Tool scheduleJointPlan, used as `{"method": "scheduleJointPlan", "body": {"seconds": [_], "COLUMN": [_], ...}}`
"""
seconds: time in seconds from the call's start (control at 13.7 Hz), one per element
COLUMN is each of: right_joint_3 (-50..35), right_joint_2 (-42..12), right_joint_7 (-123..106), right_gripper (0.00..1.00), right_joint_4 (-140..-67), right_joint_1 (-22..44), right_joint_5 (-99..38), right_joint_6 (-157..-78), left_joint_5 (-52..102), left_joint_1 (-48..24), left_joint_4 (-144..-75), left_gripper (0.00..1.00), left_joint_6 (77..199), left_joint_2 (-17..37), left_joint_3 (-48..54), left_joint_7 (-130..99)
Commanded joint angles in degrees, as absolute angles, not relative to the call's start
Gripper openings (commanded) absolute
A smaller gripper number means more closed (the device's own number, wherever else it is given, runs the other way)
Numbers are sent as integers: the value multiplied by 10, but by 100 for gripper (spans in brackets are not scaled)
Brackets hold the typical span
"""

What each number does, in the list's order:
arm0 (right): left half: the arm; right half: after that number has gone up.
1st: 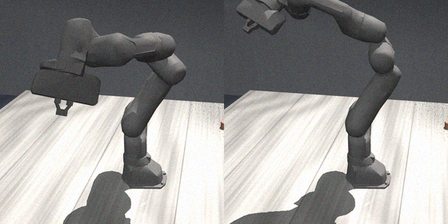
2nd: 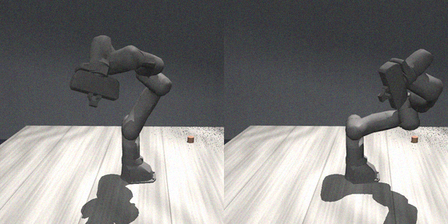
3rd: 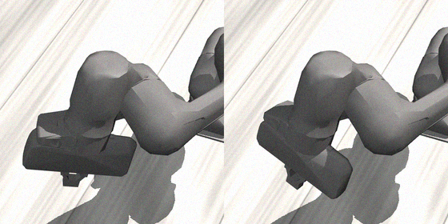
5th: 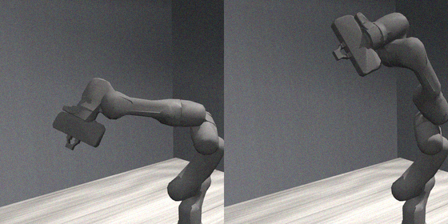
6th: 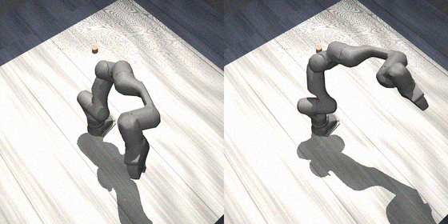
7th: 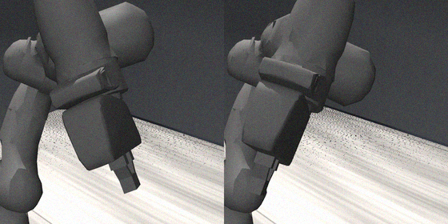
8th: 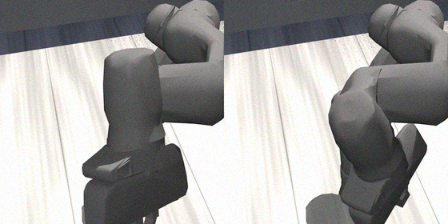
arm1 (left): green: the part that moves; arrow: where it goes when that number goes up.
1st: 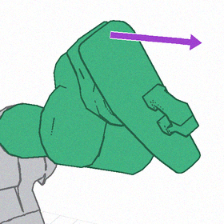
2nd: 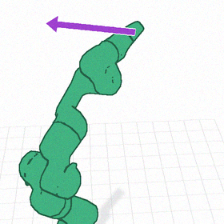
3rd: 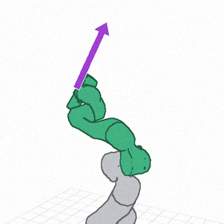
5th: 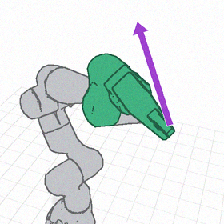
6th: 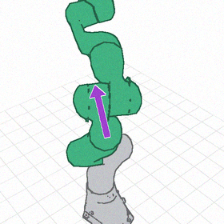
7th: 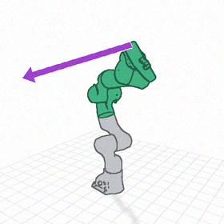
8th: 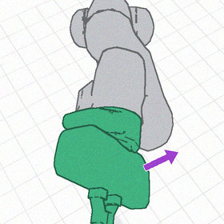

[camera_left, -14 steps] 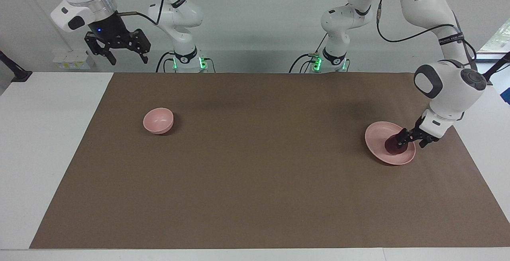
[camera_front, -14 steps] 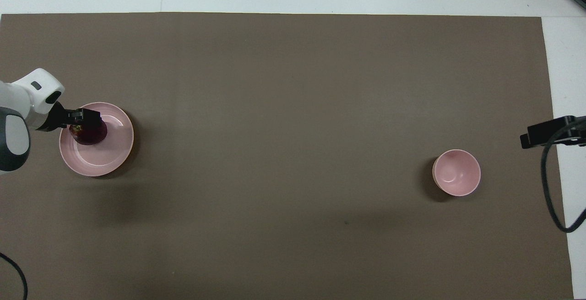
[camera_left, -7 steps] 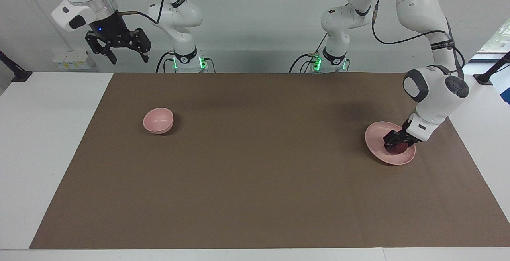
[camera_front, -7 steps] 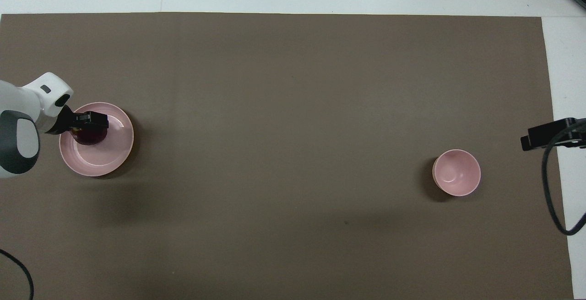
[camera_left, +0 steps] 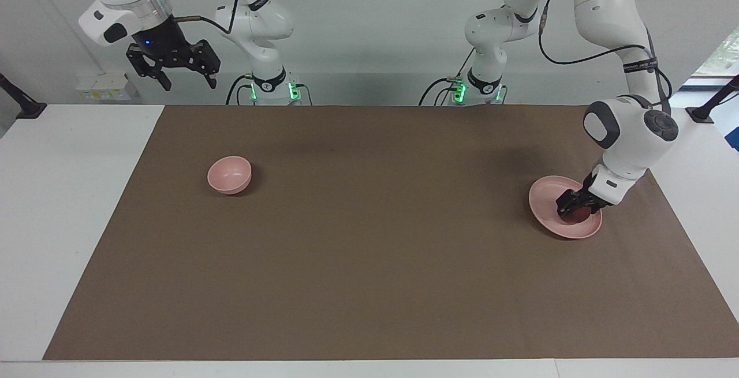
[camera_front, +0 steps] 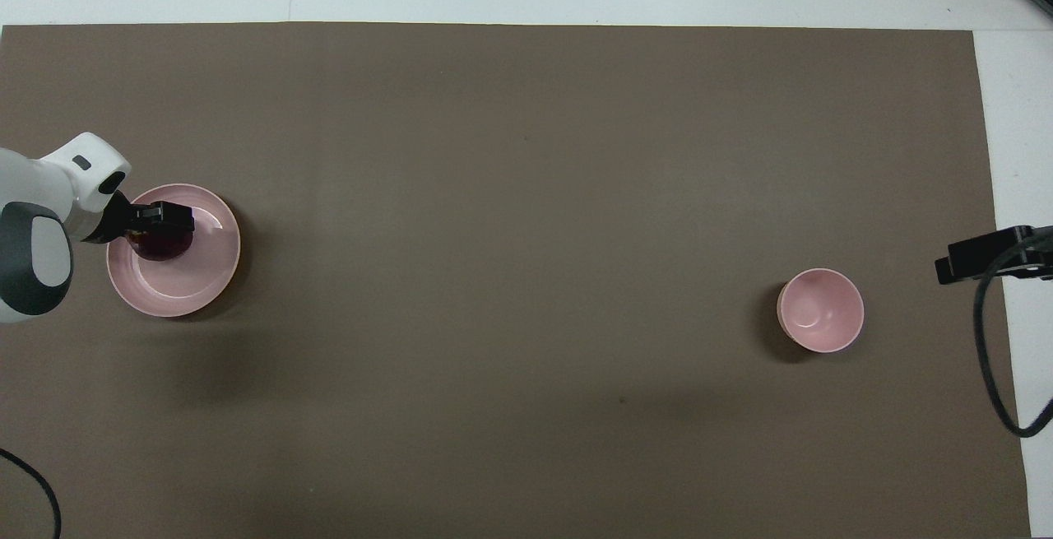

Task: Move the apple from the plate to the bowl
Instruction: 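Close the left gripper on the red apple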

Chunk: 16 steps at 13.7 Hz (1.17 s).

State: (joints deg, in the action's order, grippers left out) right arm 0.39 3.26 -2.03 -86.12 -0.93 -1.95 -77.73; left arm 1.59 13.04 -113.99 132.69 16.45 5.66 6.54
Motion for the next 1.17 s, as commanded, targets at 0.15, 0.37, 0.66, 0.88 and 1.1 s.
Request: {"method": "scheduleJointPlan", "body": {"seconds": [0.15, 0.37, 0.66, 0.88, 1.1], "right_joint_3": [1, 0, 3, 4, 4], "right_joint_2": [58, 62, 63, 78, 88], "right_joint_7": [-16, -16, -8, -1, 29], "right_gripper": [100, 100, 100, 100, 100], "right_joint_4": [-896, -900, -918, -948, -969], "right_joint_1": [-14, -11, -18, -18, -18], "right_joint_5": [-40, -41, -71, -91, -133], "right_joint_6": [-779, -779, -774, -779, -796], "left_joint_5": [11, 11, 11, 17, 53], "left_joint_1": [131, 124, 115, 115, 120], "left_joint_4": [-1160, -1153, -1134, -1108, -1050], "left_gripper": [51, 0, 0, 0, 0], "left_joint_6": [1342, 1339, 1333, 1311, 1169], "left_joint_2": [156, 159, 154, 149, 131], "left_joint_3": [53, 53, 53, 54, 58], "left_joint_7": [62, 59, 87, 87, 88]}}
